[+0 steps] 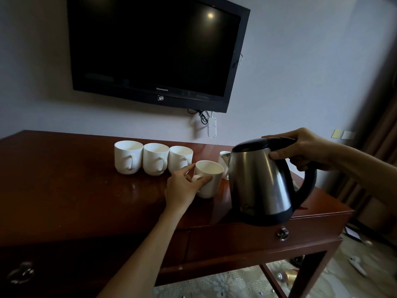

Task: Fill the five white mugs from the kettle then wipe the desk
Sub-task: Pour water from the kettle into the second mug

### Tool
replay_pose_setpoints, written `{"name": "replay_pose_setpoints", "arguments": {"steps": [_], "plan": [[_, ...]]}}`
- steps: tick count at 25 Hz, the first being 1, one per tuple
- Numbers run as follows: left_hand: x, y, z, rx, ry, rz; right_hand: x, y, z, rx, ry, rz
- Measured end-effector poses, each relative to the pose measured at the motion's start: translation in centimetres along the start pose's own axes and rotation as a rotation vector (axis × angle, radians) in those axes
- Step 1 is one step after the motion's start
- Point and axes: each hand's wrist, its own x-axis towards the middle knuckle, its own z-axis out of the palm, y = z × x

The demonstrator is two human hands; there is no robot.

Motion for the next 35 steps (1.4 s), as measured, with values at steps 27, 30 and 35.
{"name": "replay_pose_setpoints", "arguments": {"steps": [27, 30, 35], "plan": [[0.9, -1.5, 0.8, -0.070, -0.027, 0.034, 1.9, -3.4, 1.3, -0.166, -0.083, 0.056], [1.0, -1.5, 0.7, -0.090, -0.026, 0.020, 1.9, -3.4, 1.3, -0.179, -0.089, 0.058], [1.0, -1.5, 0.8, -0.113, -0.034, 0.010, 1.8, -3.5, 1.2, -0.199, -0.091, 0.053]]}}
